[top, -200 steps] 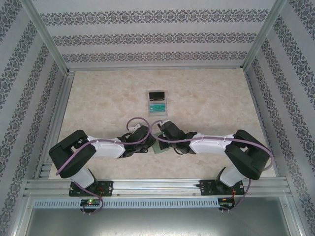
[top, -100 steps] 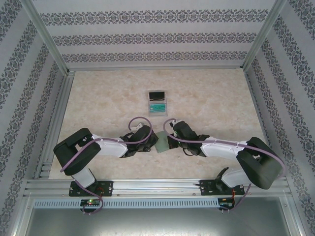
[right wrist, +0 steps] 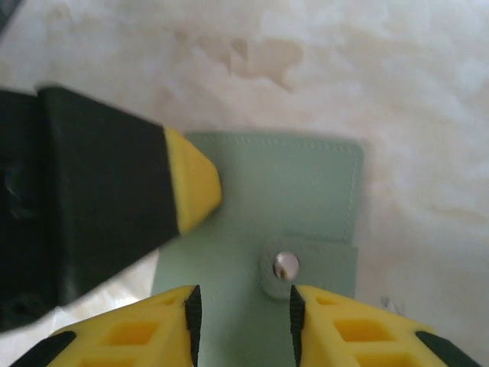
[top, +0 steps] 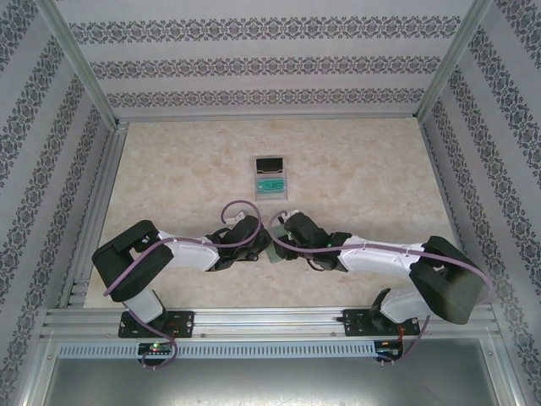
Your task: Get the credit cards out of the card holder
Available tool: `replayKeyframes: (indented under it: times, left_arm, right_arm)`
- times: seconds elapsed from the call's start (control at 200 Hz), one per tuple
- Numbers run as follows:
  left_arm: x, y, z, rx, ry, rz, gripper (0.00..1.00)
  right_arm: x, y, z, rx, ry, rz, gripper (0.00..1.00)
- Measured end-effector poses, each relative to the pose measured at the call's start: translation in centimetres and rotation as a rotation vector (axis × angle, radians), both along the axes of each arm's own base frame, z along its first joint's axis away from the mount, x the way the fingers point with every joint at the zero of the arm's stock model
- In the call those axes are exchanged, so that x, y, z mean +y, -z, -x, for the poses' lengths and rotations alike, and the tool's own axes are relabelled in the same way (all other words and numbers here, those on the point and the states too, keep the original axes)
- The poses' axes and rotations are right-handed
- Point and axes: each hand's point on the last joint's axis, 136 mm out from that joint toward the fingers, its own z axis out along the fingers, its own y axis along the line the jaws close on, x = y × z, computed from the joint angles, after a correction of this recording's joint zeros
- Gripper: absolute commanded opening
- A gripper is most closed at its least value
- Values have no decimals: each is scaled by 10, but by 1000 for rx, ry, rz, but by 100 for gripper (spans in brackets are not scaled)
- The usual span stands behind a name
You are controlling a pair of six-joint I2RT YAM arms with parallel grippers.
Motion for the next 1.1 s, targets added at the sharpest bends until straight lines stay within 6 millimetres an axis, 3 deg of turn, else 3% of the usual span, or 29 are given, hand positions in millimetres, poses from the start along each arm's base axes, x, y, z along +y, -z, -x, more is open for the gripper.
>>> replayKeyframes:
  times: [0.24, 0.39, 1.104]
  left_arm:
    - [0, 0, 0, -3, 6, -5, 0]
    - [0, 0, 0, -5, 7, -7, 0]
    - [3, -4, 1, -61, 40, 14, 0]
  right_arm:
    - [5, 9, -10, 2, 2, 62, 40]
    - [2, 11, -12, 3, 10, 89, 45]
    - [-2, 27, -18, 6, 39, 143, 43]
